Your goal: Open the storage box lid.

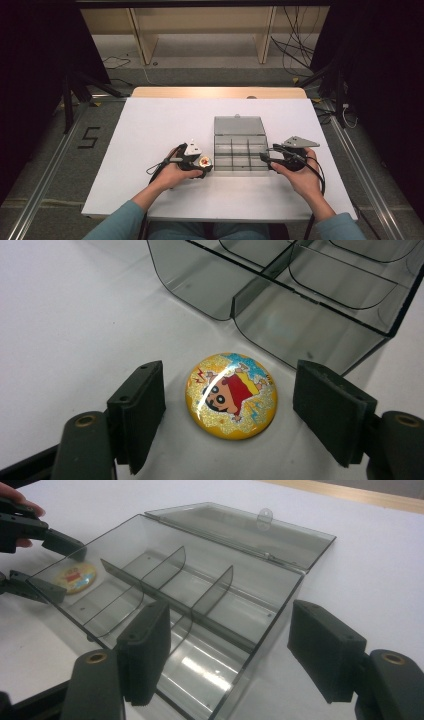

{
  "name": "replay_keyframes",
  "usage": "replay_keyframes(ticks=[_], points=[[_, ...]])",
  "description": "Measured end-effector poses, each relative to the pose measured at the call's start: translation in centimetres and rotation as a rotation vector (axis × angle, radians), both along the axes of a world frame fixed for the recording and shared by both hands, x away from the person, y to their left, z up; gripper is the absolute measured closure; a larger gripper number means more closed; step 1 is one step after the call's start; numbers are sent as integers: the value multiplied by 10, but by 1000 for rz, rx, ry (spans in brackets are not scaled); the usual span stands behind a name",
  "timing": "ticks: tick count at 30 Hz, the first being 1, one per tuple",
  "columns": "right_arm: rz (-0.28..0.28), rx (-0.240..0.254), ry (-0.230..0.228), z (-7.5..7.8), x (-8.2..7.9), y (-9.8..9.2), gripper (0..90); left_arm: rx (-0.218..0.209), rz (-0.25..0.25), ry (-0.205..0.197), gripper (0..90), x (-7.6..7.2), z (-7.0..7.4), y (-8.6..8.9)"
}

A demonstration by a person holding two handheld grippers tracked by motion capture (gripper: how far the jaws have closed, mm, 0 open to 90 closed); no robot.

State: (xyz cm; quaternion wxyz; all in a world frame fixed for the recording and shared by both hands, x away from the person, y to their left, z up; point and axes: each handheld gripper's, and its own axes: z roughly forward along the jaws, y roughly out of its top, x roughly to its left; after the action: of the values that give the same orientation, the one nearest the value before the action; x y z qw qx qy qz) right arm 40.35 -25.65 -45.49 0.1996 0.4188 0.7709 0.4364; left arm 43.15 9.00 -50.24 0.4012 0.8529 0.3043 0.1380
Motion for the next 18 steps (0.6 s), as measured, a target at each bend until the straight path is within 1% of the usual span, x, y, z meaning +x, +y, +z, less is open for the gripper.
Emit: replay_keyframes(ticks=[3,8,11,14,18], points=[[0,1,-1,0,0,0,336,-5,3,4,300,0,0,0],[3,0,-1,0,0,2,336,-11,-6,5,340,1,0,0],[4,-1,2,-1,0,2,336,-5,-24,-3,372,1,0,0],[5,0,3,-1,0,2,335,-6,-32,2,394,1,0,0],[5,0,2,-1,1,1,335,-16,-23,6,435,2,0,1]])
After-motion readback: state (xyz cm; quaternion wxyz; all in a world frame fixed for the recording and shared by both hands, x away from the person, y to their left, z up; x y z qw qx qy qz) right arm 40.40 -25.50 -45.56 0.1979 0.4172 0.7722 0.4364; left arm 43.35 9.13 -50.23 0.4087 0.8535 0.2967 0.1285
